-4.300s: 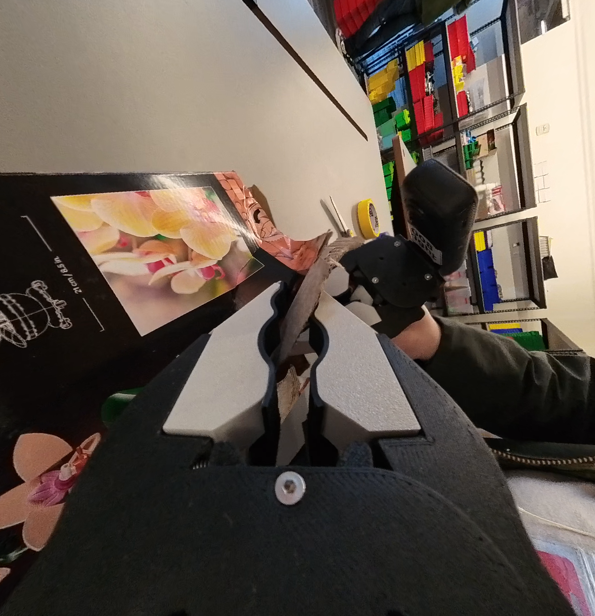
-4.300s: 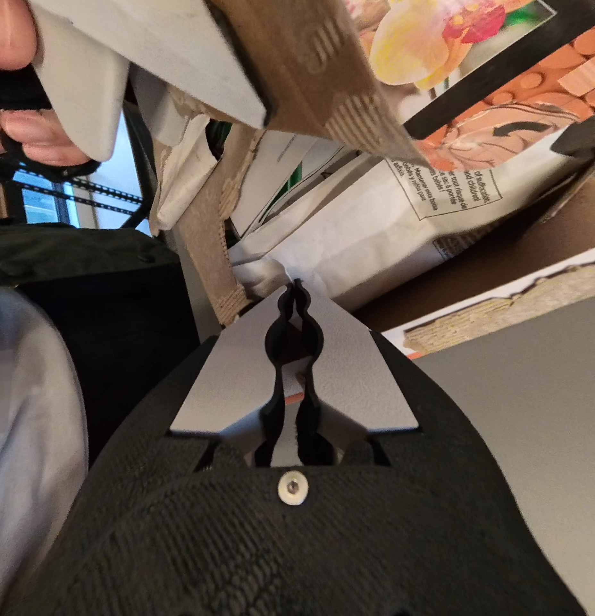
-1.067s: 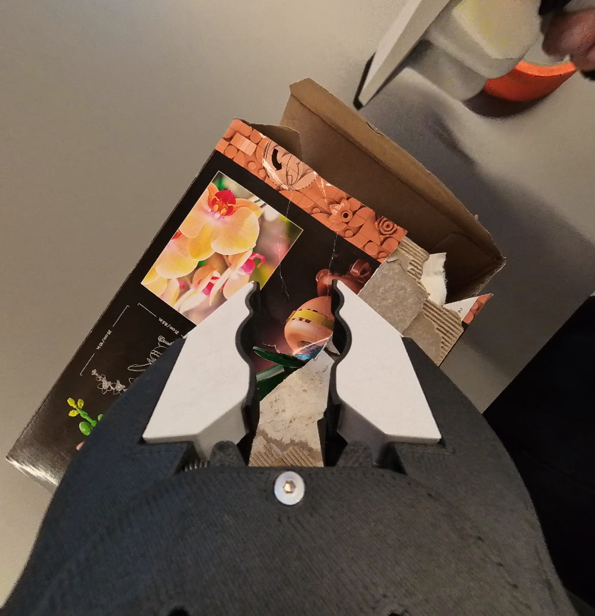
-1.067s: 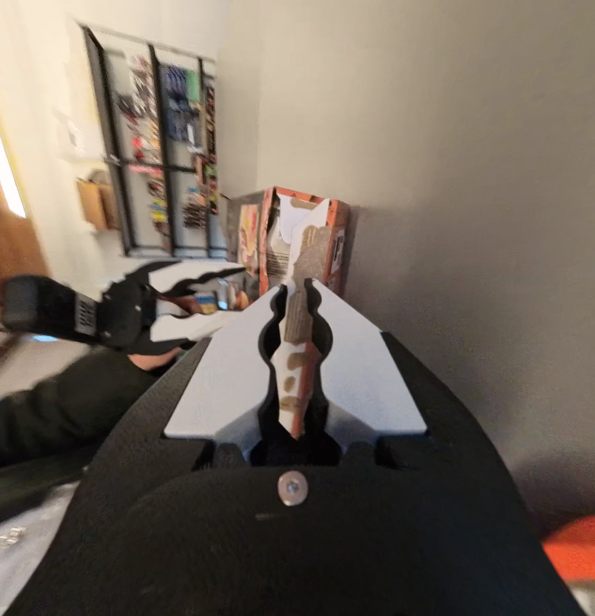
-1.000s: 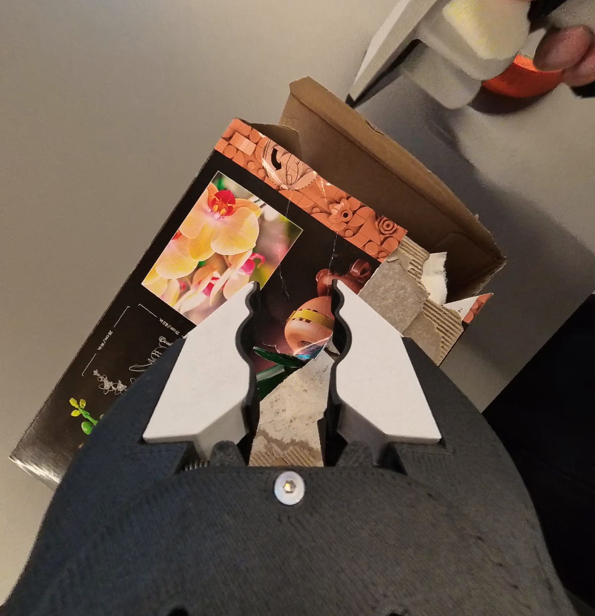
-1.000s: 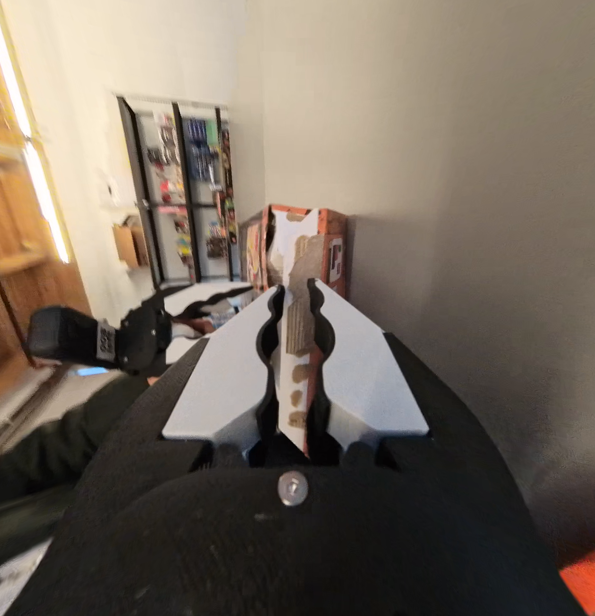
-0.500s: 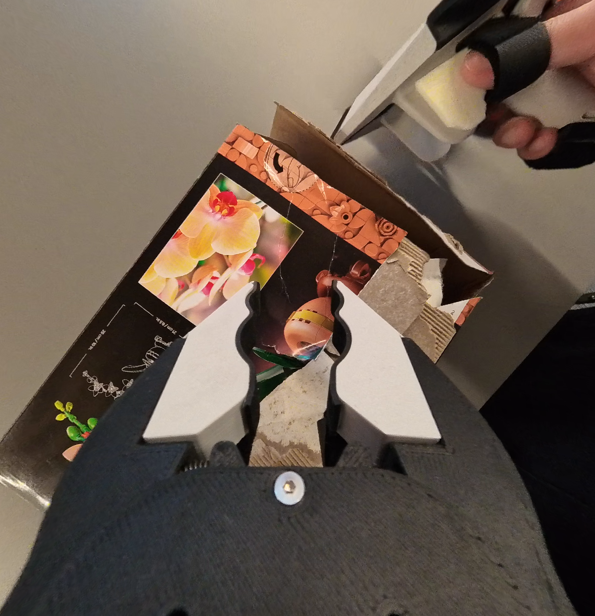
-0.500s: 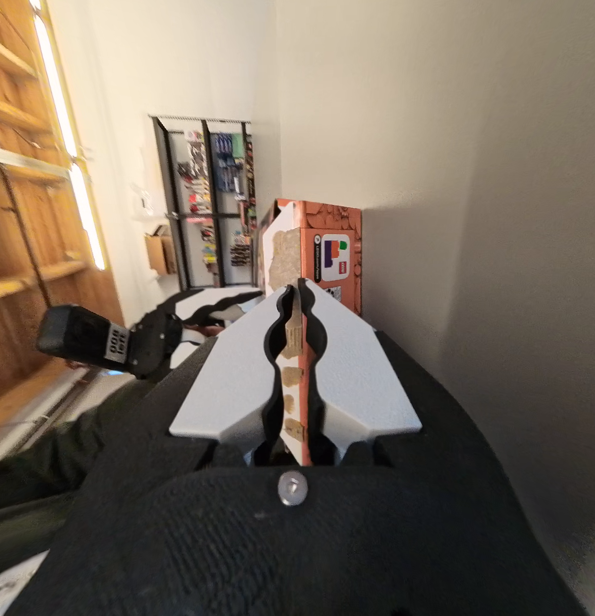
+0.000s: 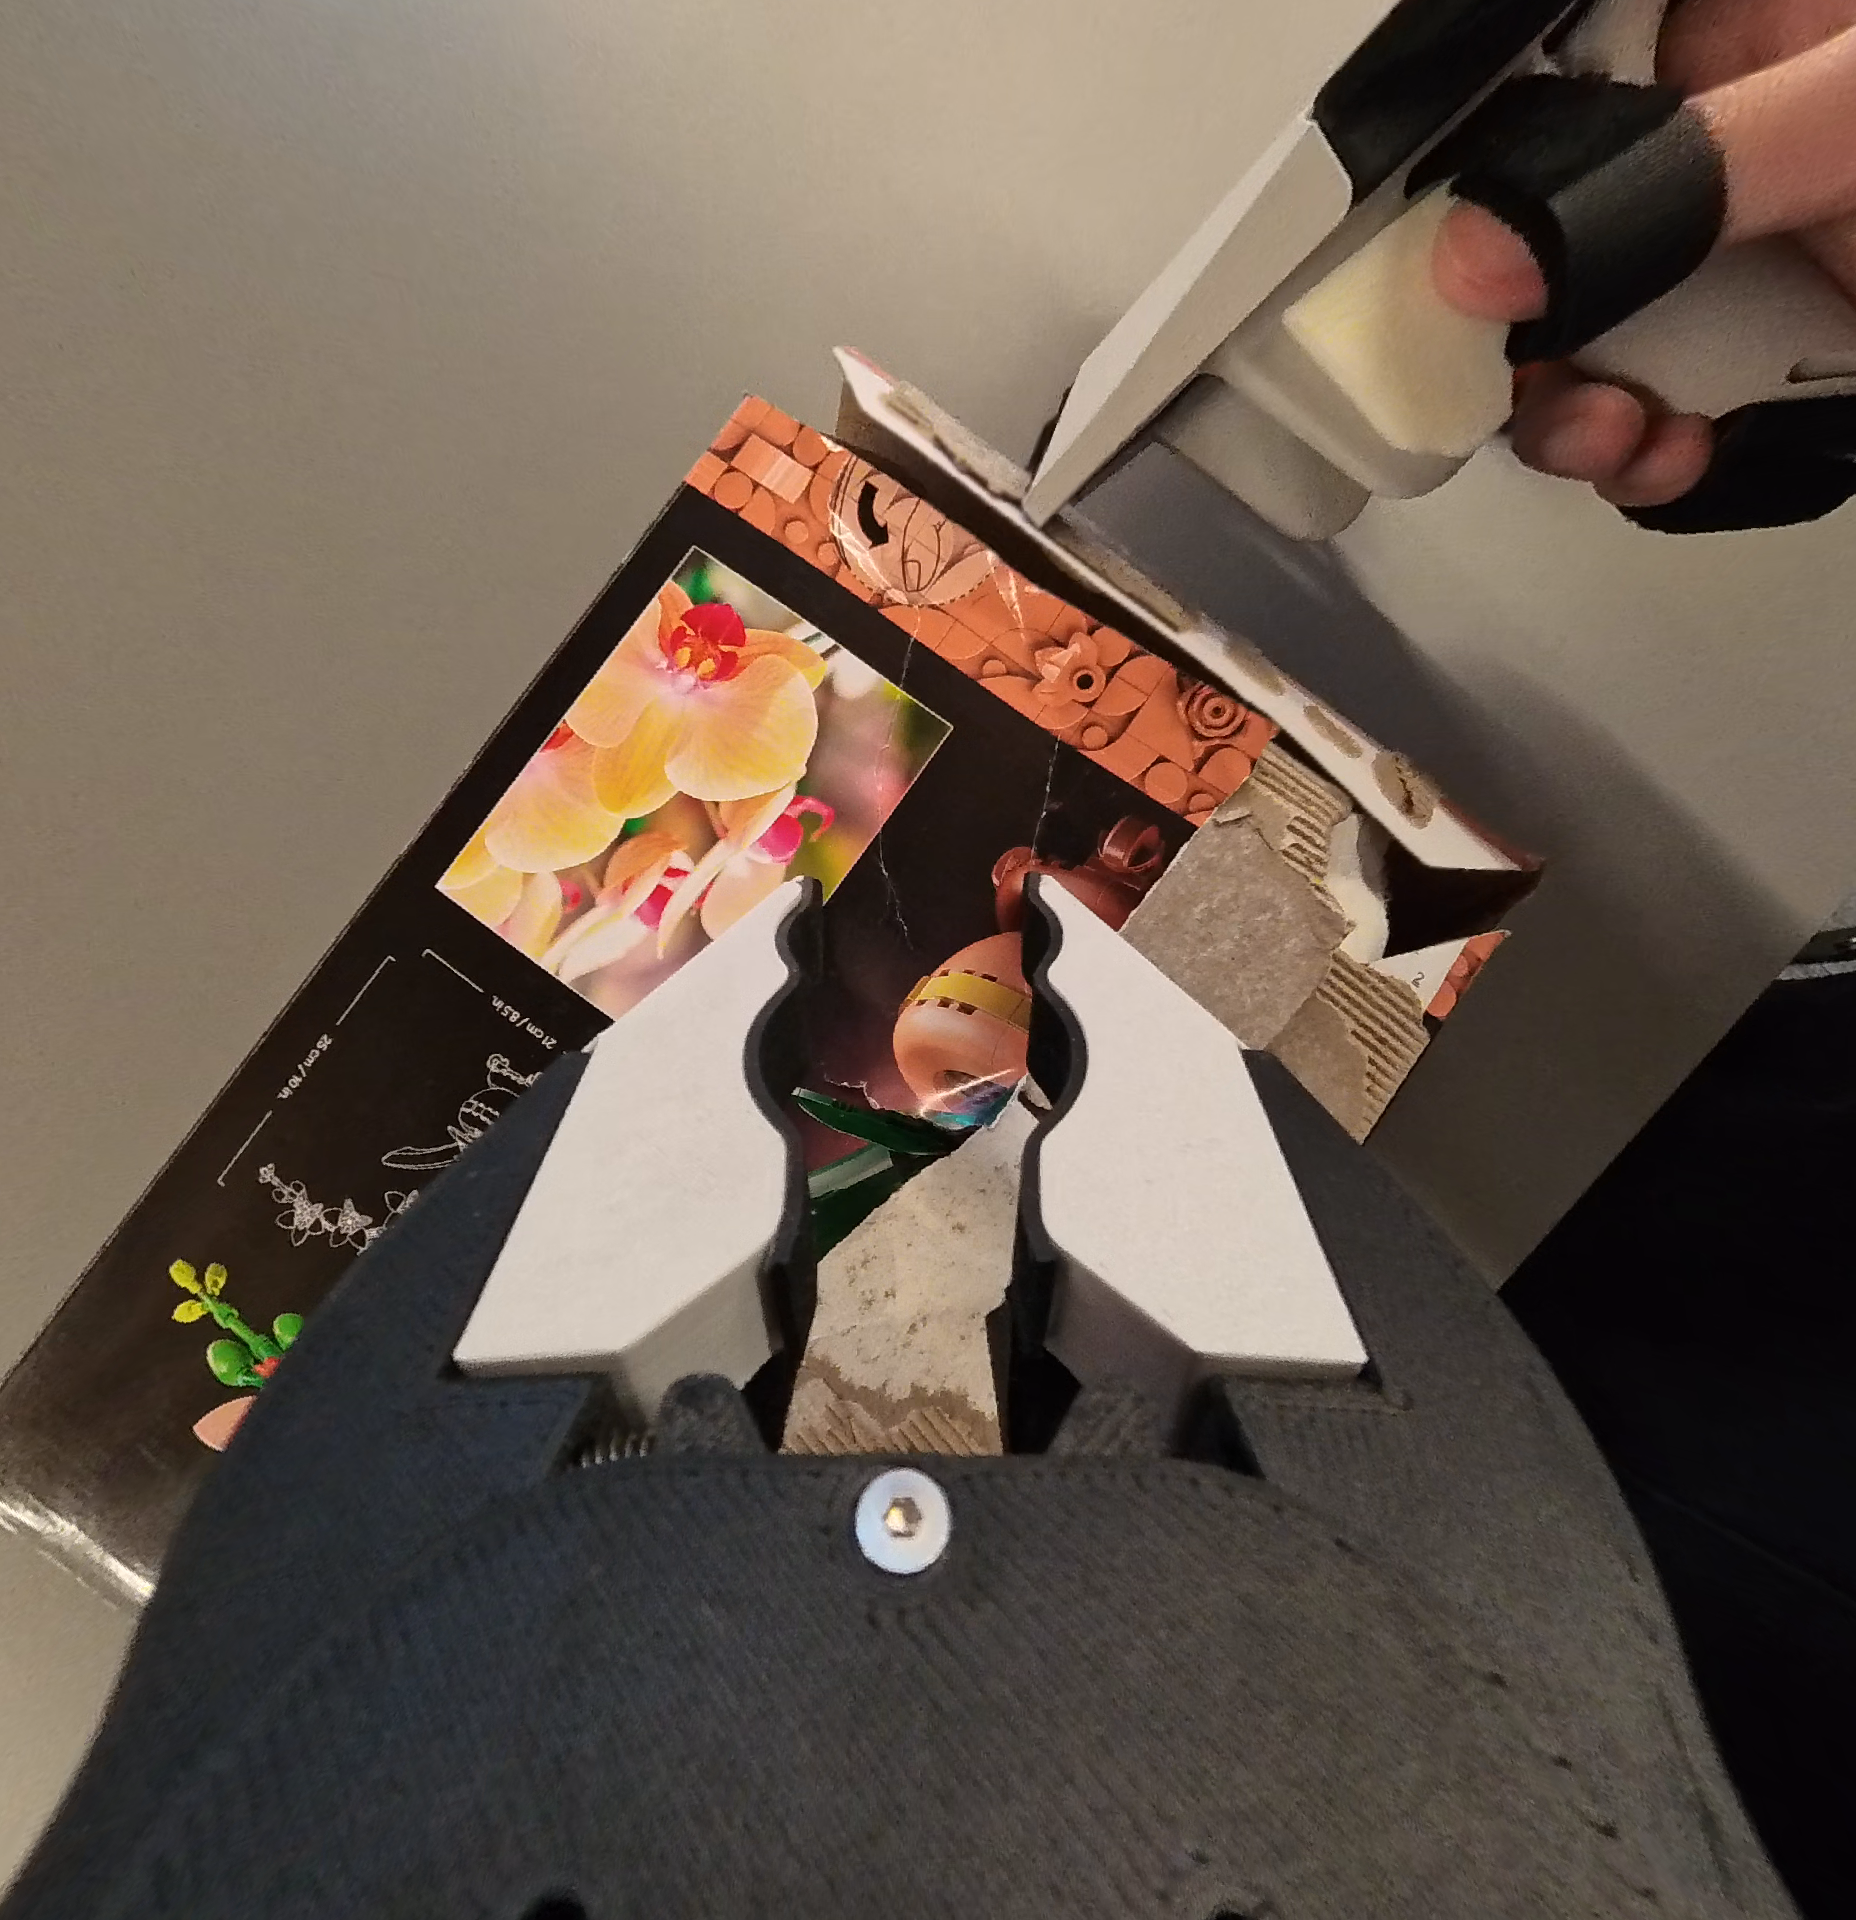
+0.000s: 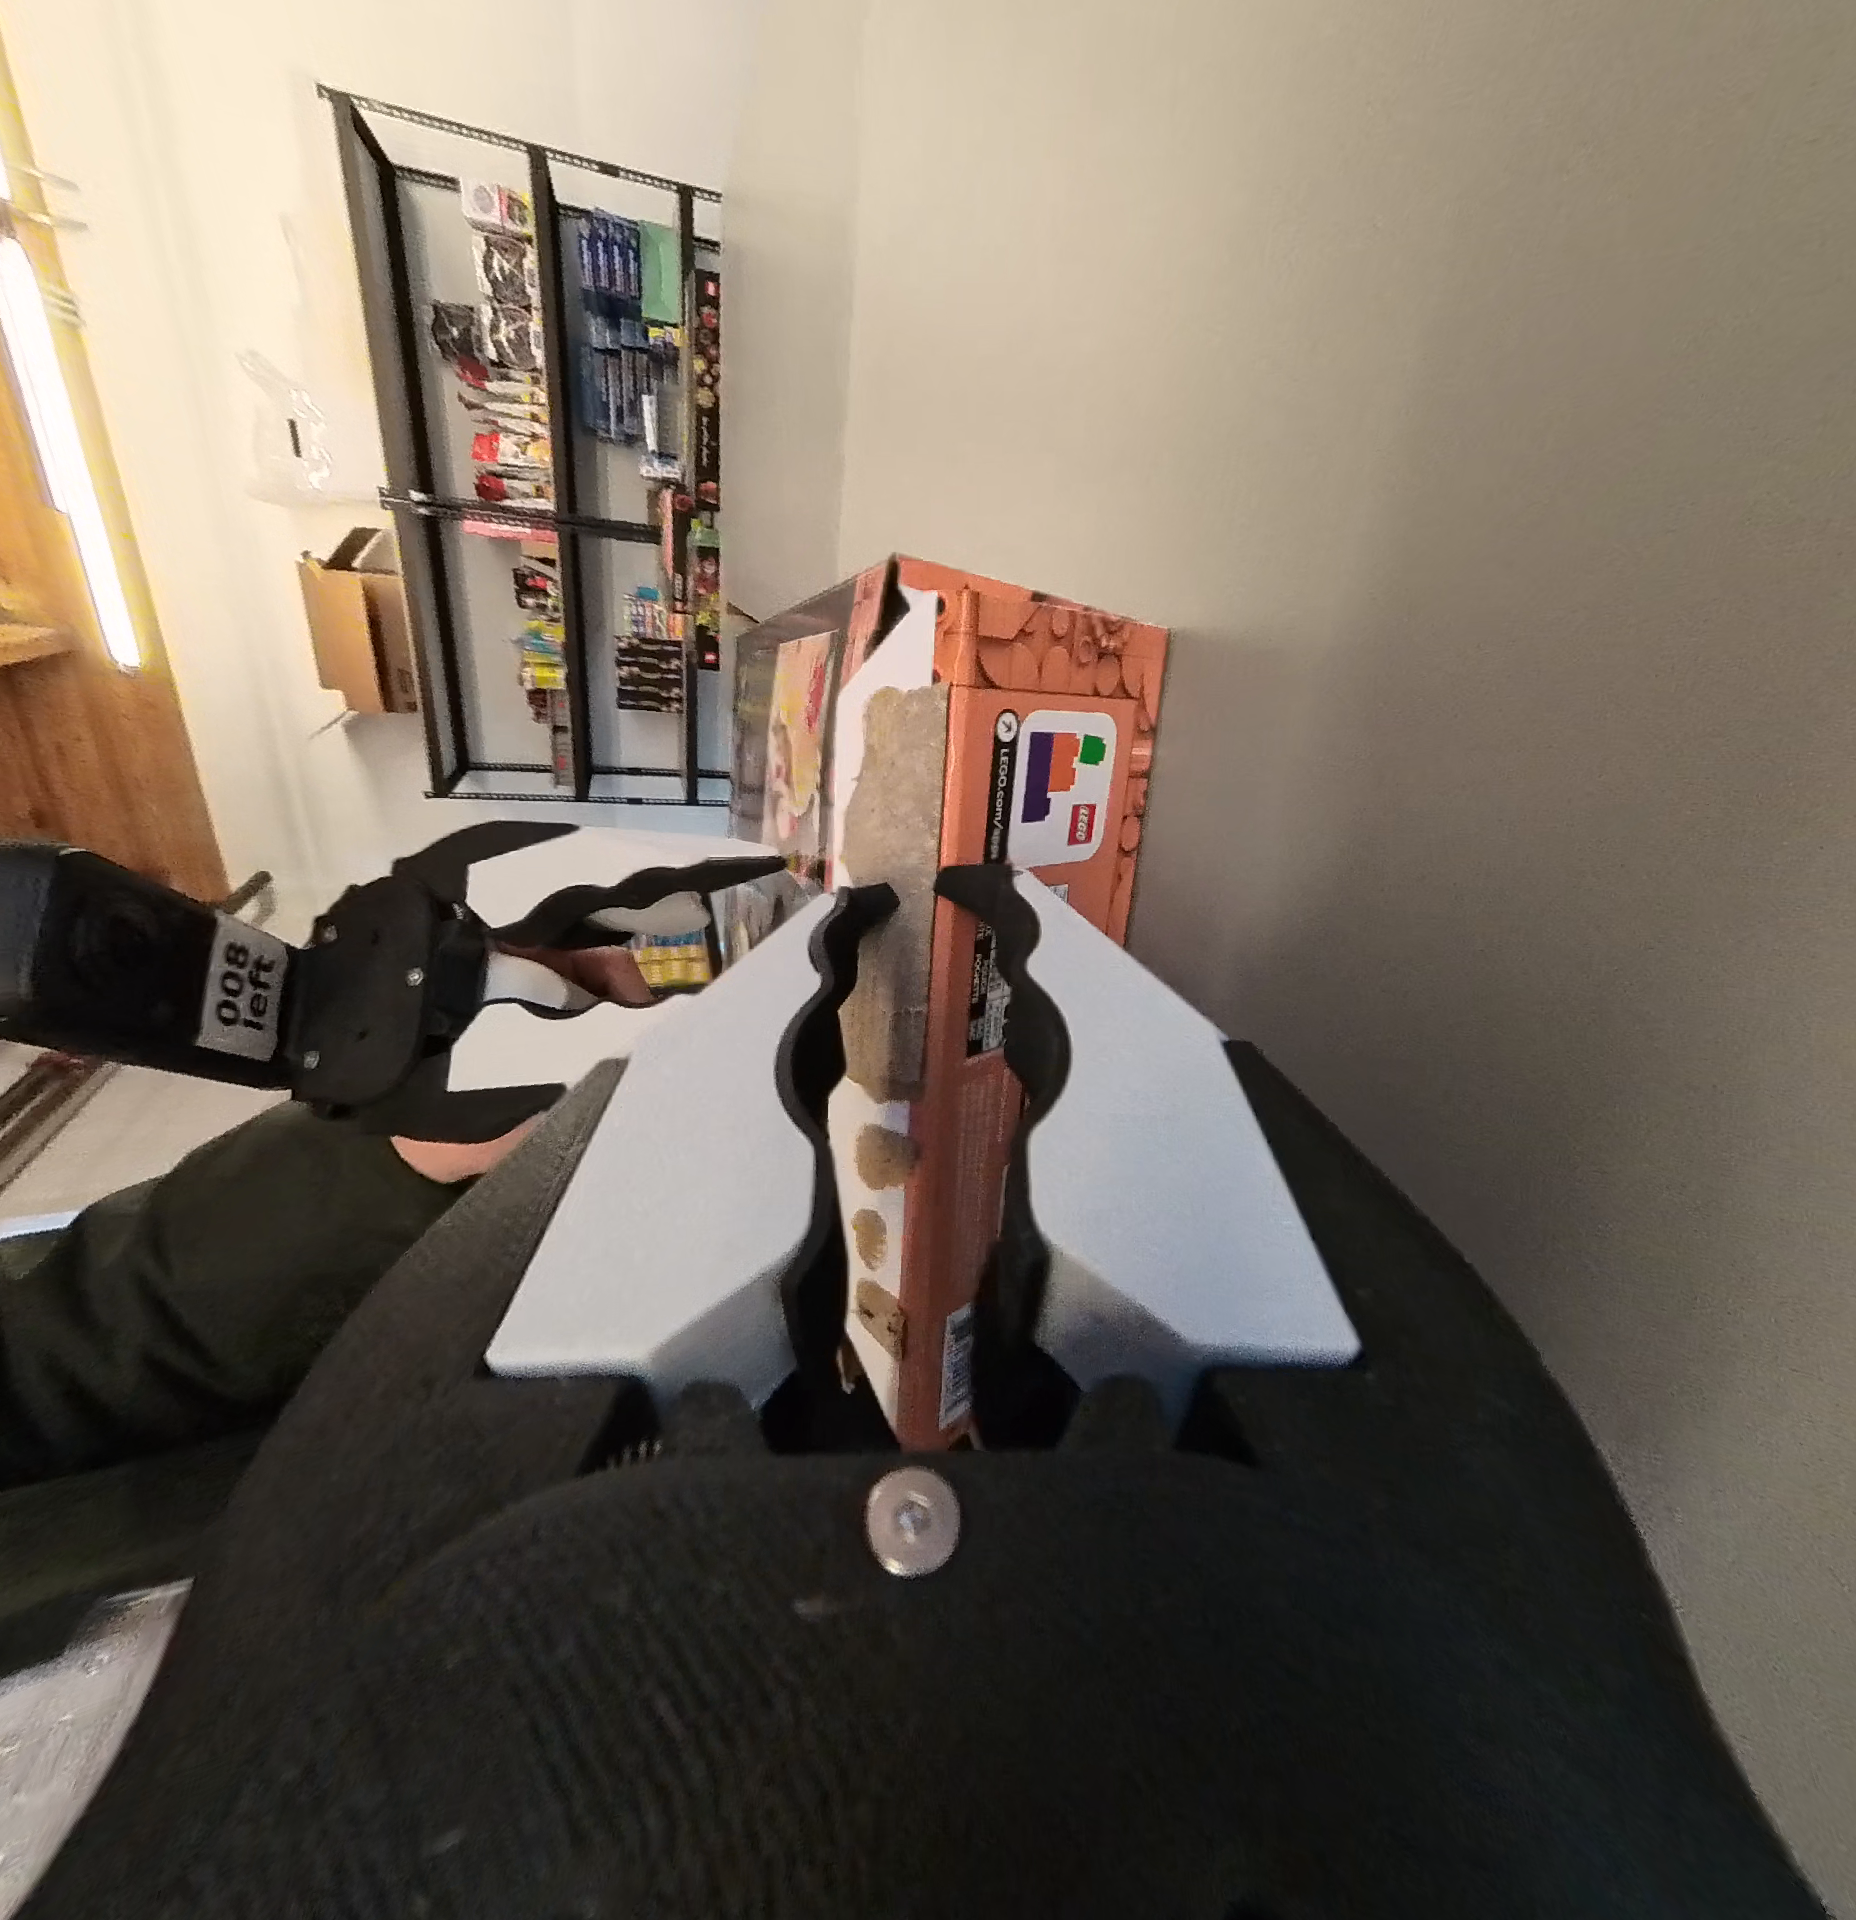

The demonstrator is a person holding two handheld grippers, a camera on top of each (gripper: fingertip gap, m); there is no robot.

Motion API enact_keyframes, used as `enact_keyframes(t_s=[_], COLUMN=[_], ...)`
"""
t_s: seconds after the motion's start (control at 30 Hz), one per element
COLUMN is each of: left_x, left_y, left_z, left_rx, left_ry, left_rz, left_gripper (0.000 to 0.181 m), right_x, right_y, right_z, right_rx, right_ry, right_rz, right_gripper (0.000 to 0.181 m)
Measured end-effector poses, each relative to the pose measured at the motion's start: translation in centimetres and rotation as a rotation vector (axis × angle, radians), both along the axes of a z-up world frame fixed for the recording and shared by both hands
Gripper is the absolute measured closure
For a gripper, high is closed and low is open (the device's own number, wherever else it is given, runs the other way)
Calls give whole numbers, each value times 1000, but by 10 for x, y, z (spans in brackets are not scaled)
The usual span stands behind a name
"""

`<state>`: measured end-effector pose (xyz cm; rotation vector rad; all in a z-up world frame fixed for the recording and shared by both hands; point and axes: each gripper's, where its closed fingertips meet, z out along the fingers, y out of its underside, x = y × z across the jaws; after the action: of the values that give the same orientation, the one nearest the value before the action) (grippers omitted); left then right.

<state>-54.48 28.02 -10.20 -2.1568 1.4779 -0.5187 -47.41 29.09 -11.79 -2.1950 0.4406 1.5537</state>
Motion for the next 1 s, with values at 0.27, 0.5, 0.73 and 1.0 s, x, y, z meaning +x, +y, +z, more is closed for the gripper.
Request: enact_keyframes(t_s=[0.27,0.5,0.73,1.0], left_x=[0,1,1,9], left_y=[0,0,2,-1], left_z=[0,-1,-1,-2], left_rx=[-4,-2,2,0], left_ry=[-7,-11,-32,-33], left_rz=[5,10,28,10], left_gripper=[145,145,146,156], right_x=[1,-2,-6,-17], right_y=[-1,0,0,6], right_z=[-7,-9,-8,-2], right_rx=[-50,-88,-174,-81], right_ry=[13,-60,-152,-289], right_rz=[26,53,112,207], right_gripper=[156,157,157,157])
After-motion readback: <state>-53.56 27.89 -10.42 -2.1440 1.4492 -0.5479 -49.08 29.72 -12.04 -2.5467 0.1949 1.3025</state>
